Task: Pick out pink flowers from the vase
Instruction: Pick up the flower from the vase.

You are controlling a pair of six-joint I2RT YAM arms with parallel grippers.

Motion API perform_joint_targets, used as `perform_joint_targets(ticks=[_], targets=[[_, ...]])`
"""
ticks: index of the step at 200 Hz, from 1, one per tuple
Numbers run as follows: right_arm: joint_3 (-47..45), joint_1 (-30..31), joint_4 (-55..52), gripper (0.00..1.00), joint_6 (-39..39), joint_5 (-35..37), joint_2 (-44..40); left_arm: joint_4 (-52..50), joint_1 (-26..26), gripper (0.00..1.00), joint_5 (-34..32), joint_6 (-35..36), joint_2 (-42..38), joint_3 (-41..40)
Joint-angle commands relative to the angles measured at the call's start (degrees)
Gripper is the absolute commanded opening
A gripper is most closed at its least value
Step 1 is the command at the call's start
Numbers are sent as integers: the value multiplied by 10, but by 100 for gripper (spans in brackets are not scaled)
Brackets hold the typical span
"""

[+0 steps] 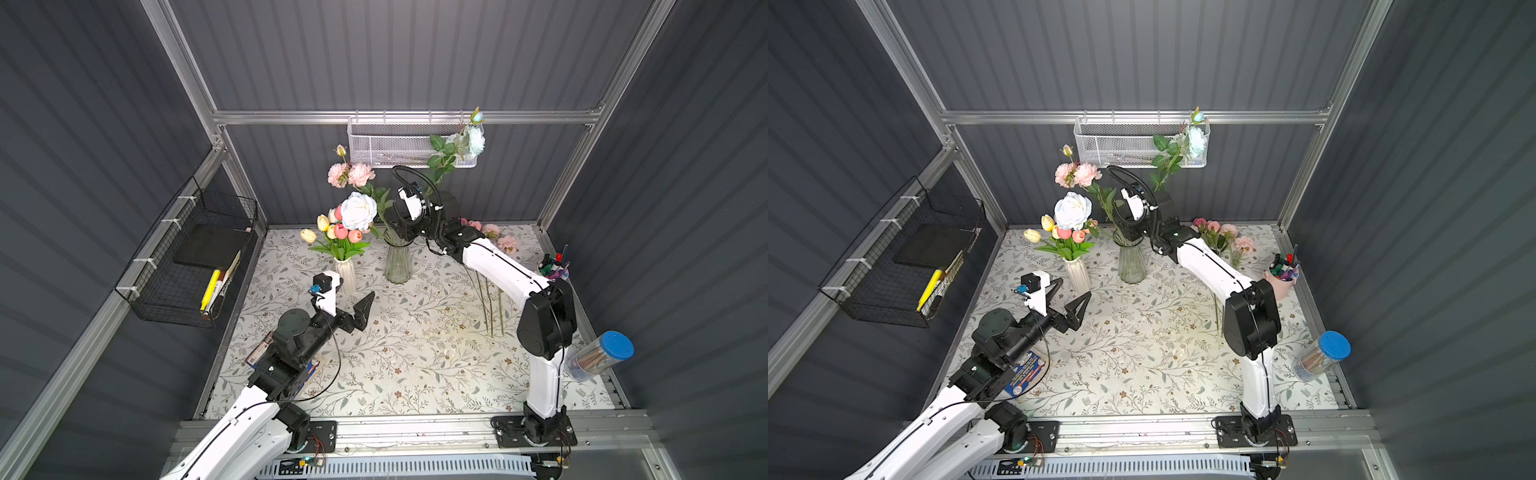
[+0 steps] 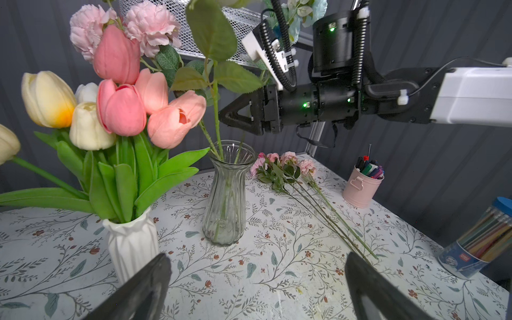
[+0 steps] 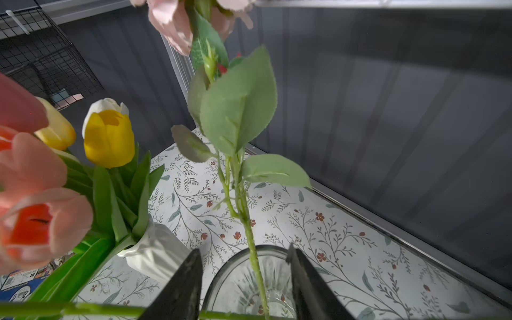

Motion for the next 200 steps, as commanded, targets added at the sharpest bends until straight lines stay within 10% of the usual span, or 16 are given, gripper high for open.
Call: perform_joint_targets(ticks=[1, 111, 200], targets=[[31, 0, -12, 56, -9, -14, 23, 27, 2, 99, 17, -1, -4, -10], [56, 3, 2, 52, 2, -62, 76, 50, 2, 99, 32, 0, 5, -20], [58, 2, 8, 28, -3, -51, 85, 50, 2, 99, 42, 6, 10, -18]])
